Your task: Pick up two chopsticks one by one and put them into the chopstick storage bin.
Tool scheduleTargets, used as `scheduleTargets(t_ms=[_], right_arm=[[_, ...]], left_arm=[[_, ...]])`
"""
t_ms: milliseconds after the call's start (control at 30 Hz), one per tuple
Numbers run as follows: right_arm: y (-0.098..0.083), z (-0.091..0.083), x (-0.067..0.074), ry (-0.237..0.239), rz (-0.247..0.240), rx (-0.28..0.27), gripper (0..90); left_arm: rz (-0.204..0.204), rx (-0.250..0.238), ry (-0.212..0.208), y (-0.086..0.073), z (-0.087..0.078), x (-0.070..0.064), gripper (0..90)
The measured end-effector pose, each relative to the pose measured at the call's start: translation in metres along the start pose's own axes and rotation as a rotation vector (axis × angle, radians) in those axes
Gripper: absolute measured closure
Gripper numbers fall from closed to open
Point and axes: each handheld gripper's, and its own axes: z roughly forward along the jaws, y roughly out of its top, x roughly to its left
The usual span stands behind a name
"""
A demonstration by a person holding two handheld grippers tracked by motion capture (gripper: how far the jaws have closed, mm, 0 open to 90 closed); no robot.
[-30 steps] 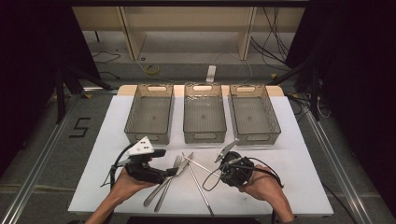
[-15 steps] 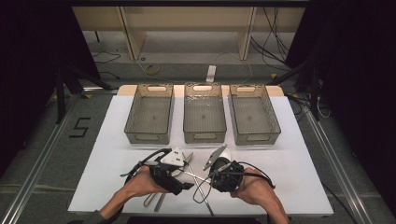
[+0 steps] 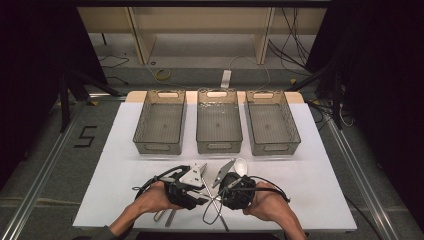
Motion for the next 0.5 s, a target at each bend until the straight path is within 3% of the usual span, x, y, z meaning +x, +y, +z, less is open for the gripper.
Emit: scheduleTargets(t_ms=[267, 433, 467, 500], right_arm=[[0.0, 0.0, 0.001, 0.015, -0.03, -0.002, 85.8], [-0.003, 0.001, -0.001, 0.036, -0.056, -0.012, 85.0], [-0.003, 0.0, -0.002, 0.034, -0.053, -0.011, 83.8], [-0.004, -0.001, -0.004, 0.002, -0.033, -0.023, 77.0]], left_arm=[[0.044, 0.026, -0.021, -0.001, -0.001, -0.001, 69.8], [0.108, 0.053, -0.028, 0.0, -0.002, -0.006, 75.1], [0.121, 0.054, -0.03, 0.0, -0.002, -0.008, 76.8], [0.139, 0.055, -0.029, 0.0, -0.003, -0.01, 81.8]])
